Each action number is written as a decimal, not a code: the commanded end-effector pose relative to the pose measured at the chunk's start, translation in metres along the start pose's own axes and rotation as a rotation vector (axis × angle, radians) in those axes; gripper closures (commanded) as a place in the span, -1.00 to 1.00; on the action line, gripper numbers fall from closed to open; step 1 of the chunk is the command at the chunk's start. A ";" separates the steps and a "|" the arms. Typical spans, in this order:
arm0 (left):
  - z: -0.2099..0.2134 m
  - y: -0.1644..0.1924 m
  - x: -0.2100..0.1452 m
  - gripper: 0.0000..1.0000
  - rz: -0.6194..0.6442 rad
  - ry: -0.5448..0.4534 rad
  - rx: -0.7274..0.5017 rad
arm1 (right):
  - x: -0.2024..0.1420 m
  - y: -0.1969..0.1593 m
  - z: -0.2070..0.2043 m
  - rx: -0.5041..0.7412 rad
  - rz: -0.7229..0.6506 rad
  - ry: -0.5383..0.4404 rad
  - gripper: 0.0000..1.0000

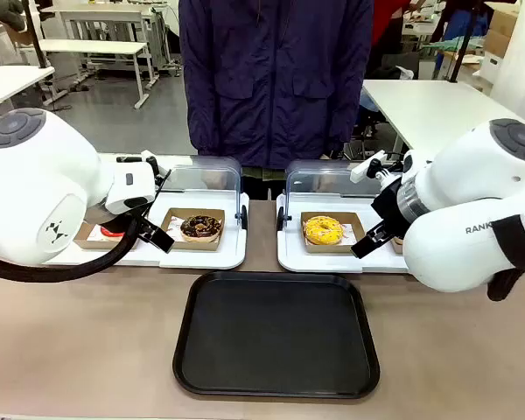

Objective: Move the second donut from the left to the tray.
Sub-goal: Pick up the Paper togo box containing the Donut indicated by the person and place it on the Handle tray.

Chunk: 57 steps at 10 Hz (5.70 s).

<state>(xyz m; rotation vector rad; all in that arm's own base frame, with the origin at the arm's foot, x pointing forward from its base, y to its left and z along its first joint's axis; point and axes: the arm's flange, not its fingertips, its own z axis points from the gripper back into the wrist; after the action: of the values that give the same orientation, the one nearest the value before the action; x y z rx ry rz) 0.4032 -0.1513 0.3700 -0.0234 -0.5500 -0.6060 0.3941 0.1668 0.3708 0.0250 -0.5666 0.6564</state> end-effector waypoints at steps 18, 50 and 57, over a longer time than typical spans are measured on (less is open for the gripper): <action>0.130 0.161 0.053 -1.00 -0.189 -0.076 -0.449 | -0.011 -0.208 0.183 0.300 -0.005 -0.295 -1.00; 0.177 0.276 -0.054 -1.00 -0.244 -0.468 -0.631 | -0.139 -0.280 0.209 0.471 -0.027 -0.595 -1.00; 0.177 0.276 -0.054 -1.00 -0.244 -0.468 -0.631 | -0.139 -0.280 0.209 0.471 -0.027 -0.595 -1.00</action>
<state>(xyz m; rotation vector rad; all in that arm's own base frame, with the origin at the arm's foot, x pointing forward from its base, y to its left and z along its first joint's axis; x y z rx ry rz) 0.4315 0.1375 0.5310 -0.7057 -0.7854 -0.9981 0.3611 -0.1768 0.5198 0.6835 -0.9292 0.7289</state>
